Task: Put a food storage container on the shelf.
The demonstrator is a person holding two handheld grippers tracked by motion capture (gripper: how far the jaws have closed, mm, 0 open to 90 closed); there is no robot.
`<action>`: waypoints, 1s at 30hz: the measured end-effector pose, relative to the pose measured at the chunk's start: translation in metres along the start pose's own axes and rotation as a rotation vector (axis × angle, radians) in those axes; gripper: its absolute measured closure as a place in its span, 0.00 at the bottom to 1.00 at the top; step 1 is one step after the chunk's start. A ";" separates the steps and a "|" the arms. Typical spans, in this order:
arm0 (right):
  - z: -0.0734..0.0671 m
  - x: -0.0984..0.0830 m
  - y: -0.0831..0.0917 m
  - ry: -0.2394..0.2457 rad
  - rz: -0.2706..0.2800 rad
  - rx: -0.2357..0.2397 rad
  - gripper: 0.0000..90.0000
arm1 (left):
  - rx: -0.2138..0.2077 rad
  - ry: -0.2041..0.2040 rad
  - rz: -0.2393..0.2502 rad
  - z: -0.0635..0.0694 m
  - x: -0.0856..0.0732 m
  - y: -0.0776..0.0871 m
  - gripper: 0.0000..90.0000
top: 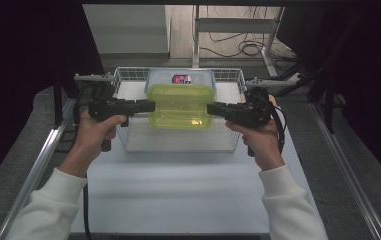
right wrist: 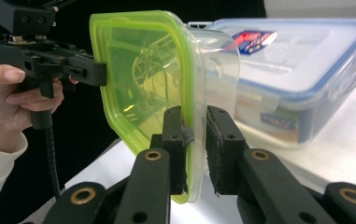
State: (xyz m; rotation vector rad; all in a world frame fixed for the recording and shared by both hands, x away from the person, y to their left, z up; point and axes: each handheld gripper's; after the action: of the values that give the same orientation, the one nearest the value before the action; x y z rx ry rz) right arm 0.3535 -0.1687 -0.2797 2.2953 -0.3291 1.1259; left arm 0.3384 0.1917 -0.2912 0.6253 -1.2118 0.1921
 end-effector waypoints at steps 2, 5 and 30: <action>0.000 0.005 -0.001 0.005 0.004 -0.002 0.86 | 0.005 0.000 0.001 -0.003 0.004 0.001 0.88; -0.001 0.013 -0.004 0.012 0.001 0.002 0.86 | 0.002 0.003 0.014 -0.009 0.010 0.002 0.88; 0.026 0.068 -0.029 -0.059 0.008 -0.006 0.87 | 0.019 0.046 -0.020 -0.053 0.055 -0.015 0.88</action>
State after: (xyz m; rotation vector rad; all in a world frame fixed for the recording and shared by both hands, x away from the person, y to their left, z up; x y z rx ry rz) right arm 0.4249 -0.1588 -0.2501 2.3271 -0.3644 1.0612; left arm 0.4081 0.1980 -0.2569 0.6459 -1.1598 0.2006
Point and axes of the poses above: each handheld gripper's, and its own axes: y roughly backward along the jaws, x roughly out of its top, z roughly to its right, and after that the axes turned 12 degrees about -y, right-handed
